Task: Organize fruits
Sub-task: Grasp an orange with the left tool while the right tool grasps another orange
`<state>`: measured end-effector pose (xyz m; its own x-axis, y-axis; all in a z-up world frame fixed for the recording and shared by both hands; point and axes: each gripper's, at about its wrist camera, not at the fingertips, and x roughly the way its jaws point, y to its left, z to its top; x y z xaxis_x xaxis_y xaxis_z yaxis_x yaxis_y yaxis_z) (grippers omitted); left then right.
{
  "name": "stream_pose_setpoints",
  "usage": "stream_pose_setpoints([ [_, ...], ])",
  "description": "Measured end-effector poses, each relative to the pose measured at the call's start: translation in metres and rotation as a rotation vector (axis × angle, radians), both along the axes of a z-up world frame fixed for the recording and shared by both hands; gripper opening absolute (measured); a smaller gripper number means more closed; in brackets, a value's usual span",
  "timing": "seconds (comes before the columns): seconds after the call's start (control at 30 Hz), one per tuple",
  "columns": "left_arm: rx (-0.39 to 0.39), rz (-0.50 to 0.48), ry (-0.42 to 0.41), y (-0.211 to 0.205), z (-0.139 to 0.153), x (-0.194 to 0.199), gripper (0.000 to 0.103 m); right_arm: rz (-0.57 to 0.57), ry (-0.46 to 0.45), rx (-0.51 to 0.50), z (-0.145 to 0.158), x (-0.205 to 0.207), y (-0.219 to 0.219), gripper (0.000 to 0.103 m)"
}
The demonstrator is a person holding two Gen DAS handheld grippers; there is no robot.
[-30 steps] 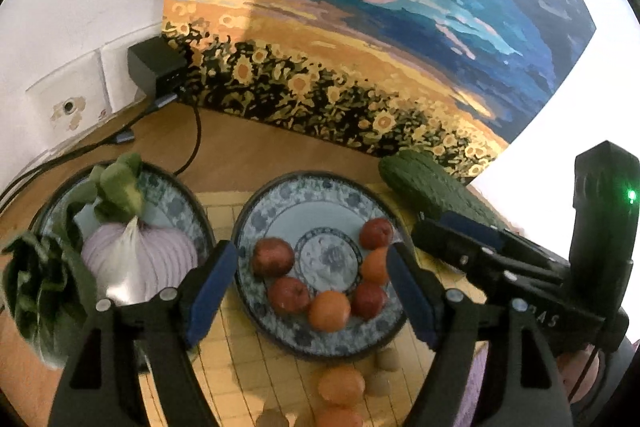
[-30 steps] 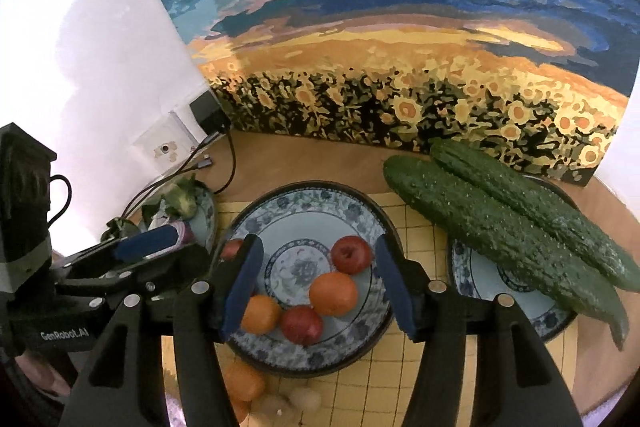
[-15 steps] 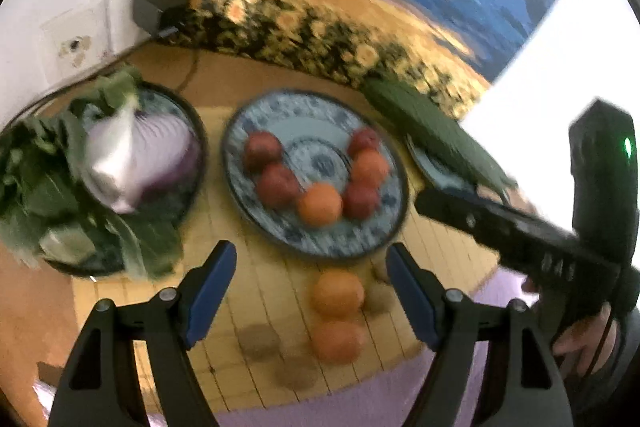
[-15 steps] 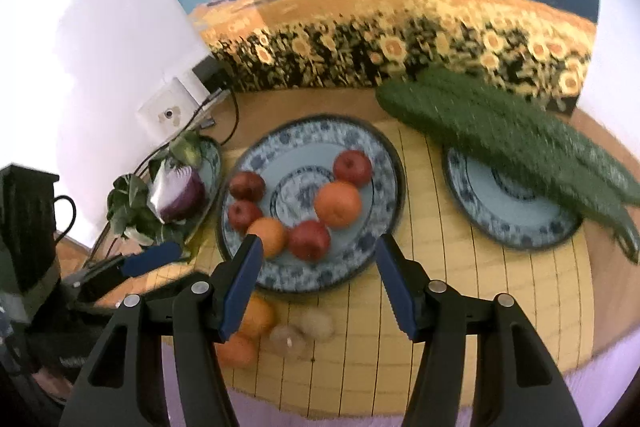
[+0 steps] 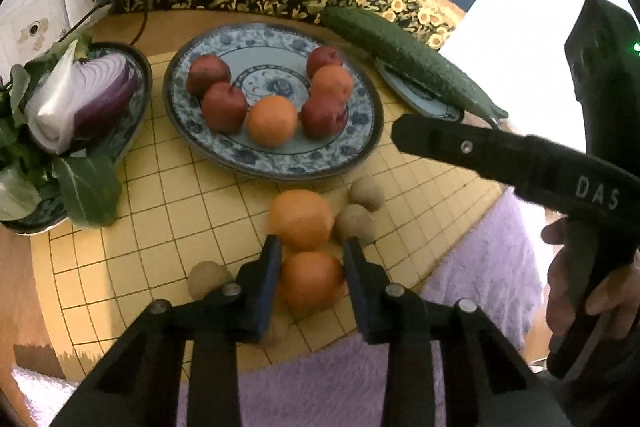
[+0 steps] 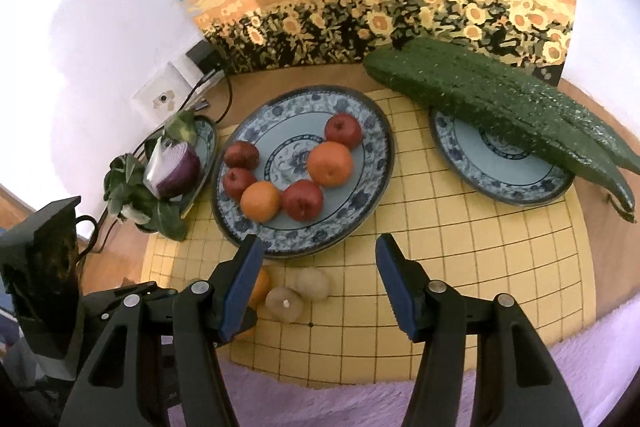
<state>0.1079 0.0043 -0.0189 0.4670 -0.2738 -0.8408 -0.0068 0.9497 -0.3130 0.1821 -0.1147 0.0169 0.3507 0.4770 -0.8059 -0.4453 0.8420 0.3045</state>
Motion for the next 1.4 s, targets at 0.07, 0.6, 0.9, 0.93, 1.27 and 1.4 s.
stream_pose_setpoints([
  [0.07,-0.002,0.002,-0.005,0.001,0.002,-0.002,0.033,0.009,0.001,-0.001,0.0,-0.002,0.003,0.06],
  [0.6,0.037,0.128,-0.043,0.056,0.019,-0.006,0.033,0.122,0.047,-0.014,-0.015,-0.016,0.047,0.06],
  [0.9,0.032,0.195,-0.06,0.079,0.021,-0.009,0.033,0.174,0.059,-0.049,-0.028,-0.023,0.074,0.046],
  [0.93,0.03,0.197,-0.062,0.08,0.021,-0.009,0.033,0.175,0.062,-0.062,-0.032,-0.023,0.076,0.044],
  [1.27,0.022,0.197,-0.067,0.08,0.022,-0.008,0.033,0.197,0.053,-0.07,-0.039,-0.025,0.077,0.035],
  [1.4,0.022,0.191,-0.068,0.077,0.023,-0.006,0.033,0.199,0.042,-0.055,-0.035,-0.028,0.076,0.035],
])
